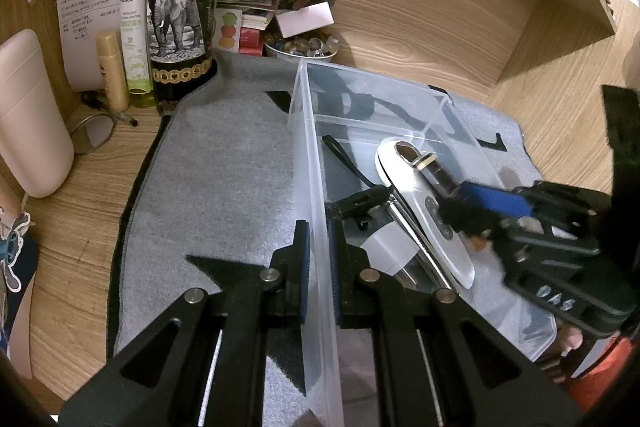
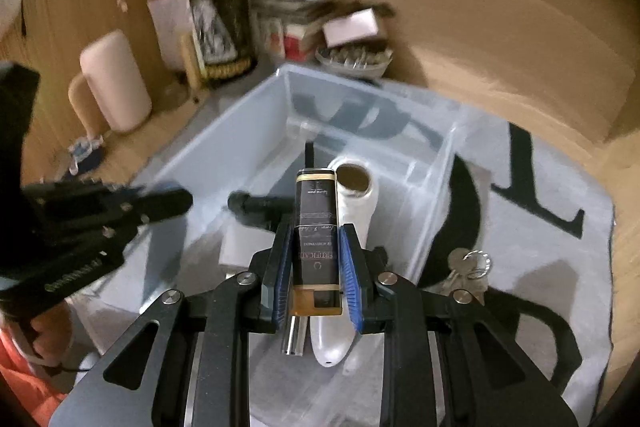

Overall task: Organize rigid objects
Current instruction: 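Carry the keychain into the box and open the right gripper, then move the right gripper to the loose keys and grasp them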

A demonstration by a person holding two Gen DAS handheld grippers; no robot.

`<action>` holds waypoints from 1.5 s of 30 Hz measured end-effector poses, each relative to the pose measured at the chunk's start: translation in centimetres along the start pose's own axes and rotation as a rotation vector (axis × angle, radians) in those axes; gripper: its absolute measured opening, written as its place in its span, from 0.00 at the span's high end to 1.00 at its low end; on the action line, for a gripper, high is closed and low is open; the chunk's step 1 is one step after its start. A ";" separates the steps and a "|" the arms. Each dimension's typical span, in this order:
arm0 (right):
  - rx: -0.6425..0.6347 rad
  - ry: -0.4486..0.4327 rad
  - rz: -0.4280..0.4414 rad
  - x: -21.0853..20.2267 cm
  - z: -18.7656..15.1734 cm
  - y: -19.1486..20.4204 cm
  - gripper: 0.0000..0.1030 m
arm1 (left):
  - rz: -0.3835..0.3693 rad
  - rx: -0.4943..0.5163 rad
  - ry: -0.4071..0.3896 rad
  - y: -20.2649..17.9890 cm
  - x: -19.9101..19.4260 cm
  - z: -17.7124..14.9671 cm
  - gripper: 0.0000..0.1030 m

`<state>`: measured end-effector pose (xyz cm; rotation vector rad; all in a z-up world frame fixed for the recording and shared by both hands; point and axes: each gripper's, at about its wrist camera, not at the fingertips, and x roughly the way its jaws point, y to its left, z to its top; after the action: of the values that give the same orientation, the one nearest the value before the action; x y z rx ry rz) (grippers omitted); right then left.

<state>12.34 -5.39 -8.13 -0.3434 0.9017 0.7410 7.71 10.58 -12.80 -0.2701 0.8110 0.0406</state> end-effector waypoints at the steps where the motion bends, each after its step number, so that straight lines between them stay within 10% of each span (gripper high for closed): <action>1: -0.006 0.016 0.001 0.4 0.0 0.1 0.79 | -0.001 -0.001 -0.001 0.0 0.0 0.0 0.91; 9: 0.007 0.014 -0.002 -0.1 0.1 0.0 0.78 | -0.006 -0.004 0.001 0.1 0.0 0.0 0.91; 27: 0.154 -0.163 -0.206 -6.6 -0.7 -6.5 0.40 | -0.007 -0.005 -0.001 0.1 0.0 0.0 0.91; 45: 0.269 0.056 -0.200 1.4 -3.3 -11.3 0.40 | -0.009 -0.014 0.002 0.2 -0.1 0.0 0.91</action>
<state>18.94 -14.62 -11.55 -0.2125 0.9904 0.4213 7.63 10.80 -12.82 -0.2875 0.8113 0.0376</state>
